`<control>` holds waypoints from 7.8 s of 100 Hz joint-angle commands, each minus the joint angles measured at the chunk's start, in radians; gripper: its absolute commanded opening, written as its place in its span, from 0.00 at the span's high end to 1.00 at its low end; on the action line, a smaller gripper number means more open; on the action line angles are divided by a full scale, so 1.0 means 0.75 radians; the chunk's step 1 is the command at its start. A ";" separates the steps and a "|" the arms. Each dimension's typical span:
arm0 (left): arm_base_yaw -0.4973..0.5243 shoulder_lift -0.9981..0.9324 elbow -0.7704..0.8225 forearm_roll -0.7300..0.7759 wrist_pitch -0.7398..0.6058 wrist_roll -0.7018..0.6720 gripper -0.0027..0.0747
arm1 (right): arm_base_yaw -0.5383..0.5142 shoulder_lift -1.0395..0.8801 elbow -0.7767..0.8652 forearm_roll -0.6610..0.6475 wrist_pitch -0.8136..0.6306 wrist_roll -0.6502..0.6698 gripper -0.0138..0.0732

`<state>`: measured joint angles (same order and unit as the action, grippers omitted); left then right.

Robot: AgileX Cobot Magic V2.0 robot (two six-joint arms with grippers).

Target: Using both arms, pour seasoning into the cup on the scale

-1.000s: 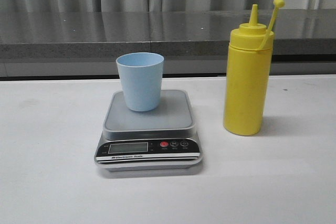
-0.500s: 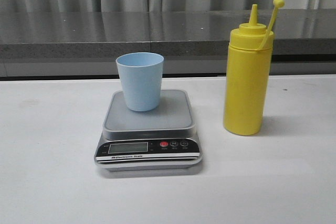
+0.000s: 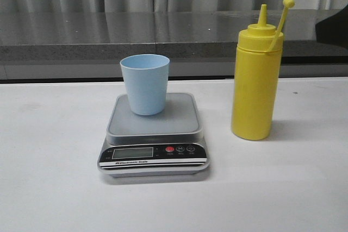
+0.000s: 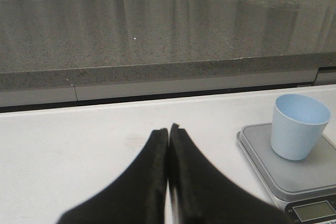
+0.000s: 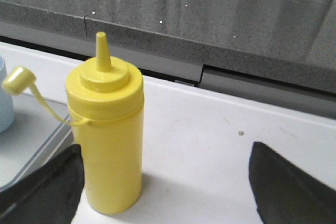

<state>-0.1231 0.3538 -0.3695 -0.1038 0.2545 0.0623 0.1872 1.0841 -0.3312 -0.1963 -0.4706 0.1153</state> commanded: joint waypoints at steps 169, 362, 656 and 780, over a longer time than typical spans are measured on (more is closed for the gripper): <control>0.002 0.006 -0.038 -0.003 -0.116 -0.008 0.99 | 0.031 0.993 -0.282 -0.185 -1.016 0.004 0.11; 0.002 0.006 -0.038 -0.003 -0.116 -0.008 0.99 | 0.256 0.690 -0.846 -0.775 0.332 -0.195 0.54; 0.002 0.006 -0.038 -0.003 -0.116 -0.008 0.99 | 0.551 0.714 -1.145 -1.749 1.088 1.114 0.54; 0.002 0.006 -0.038 -0.003 -0.116 -0.008 0.99 | -0.041 0.388 -0.437 -0.476 -0.354 0.377 0.54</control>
<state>-0.1231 0.3538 -0.3695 -0.1038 0.2545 0.0623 0.1646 1.4135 -0.6756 -0.5994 -0.5706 0.4608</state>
